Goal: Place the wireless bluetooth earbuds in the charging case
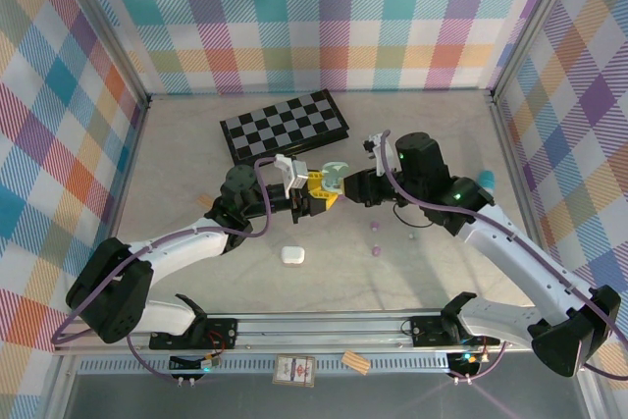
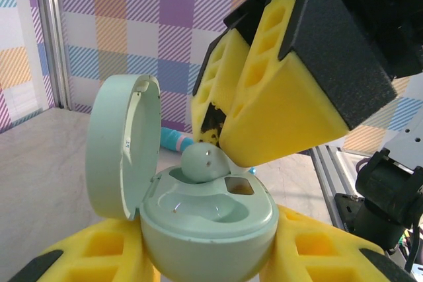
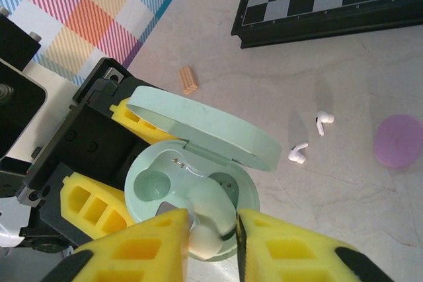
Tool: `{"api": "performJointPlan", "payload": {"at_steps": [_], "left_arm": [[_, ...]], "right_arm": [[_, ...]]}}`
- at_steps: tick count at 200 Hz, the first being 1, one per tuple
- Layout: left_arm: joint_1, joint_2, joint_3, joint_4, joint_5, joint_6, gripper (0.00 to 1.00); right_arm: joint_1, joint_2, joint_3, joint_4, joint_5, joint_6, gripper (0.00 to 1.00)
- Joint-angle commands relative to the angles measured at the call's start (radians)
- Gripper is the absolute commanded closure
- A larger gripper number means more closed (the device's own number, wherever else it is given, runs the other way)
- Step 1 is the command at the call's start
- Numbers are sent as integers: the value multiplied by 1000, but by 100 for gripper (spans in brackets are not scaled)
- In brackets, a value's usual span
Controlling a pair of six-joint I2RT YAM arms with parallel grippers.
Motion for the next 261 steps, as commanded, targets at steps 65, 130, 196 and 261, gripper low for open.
{"api": "performJointPlan", "payload": {"at_steps": [65,130,196,261], "left_arm": [[6,-23,-9,57,13,12,68],[7,-18,-14,59,0,16,68],[10,-2,-9,85,3,6,68],[67,-16,-63,143,-14,-29,68]], "right_arm": [[0,3,51,-55,26,-26,88],[-1,-50,24,-26,57,-12,95],[-2,-87,2,-17,73,8,98],[-32,-220,-110,-79,195,56,100]]}}
